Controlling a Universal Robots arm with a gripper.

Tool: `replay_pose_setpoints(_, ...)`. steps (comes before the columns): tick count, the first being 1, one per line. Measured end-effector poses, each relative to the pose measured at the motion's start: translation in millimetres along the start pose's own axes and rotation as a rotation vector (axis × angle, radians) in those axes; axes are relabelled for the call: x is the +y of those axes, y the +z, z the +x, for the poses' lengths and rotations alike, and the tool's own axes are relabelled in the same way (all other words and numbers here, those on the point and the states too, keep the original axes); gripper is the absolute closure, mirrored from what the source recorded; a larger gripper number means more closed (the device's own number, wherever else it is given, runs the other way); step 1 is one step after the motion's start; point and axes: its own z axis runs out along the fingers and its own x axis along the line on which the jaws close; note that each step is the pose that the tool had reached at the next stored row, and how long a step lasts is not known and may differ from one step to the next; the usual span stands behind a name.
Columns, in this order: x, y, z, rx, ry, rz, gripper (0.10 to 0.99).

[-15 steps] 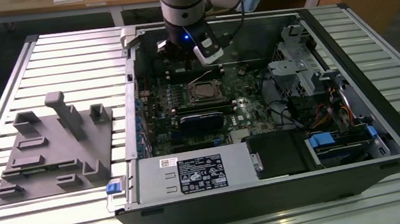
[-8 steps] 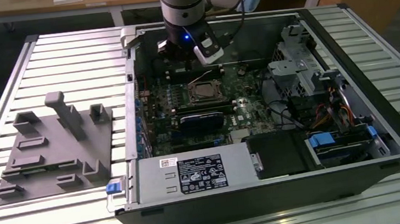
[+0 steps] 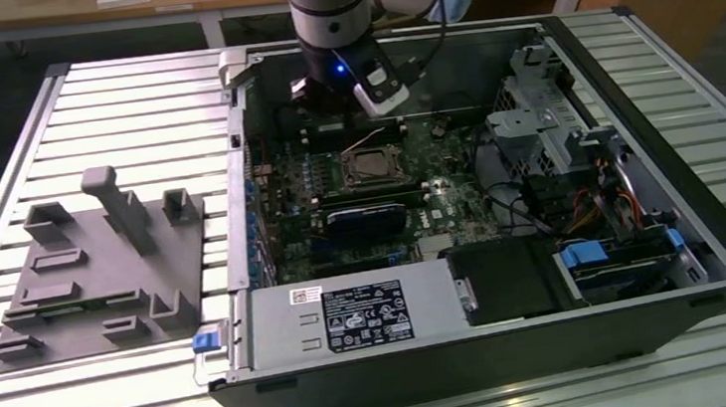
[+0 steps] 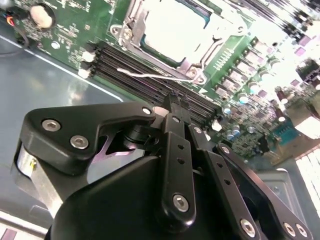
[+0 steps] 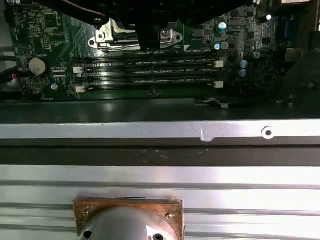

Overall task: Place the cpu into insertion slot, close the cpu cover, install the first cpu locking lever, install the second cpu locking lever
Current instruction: 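Install the first cpu locking lever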

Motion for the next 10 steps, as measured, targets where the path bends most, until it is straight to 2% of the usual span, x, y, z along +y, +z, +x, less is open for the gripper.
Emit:
replay_pose_setpoints(4, -0.5, 2.1, 0.2, -0.0237, -0.001, -0.001, 0.98)
replay_pose_setpoints(6, -0.7, 3.1, 0.2, -0.0293, -0.001, 0.0, 0.98)
replay_pose_setpoints(10, -1.1, 5.0, -1.1, -0.0344, 0.0, 0.003, 0.98)
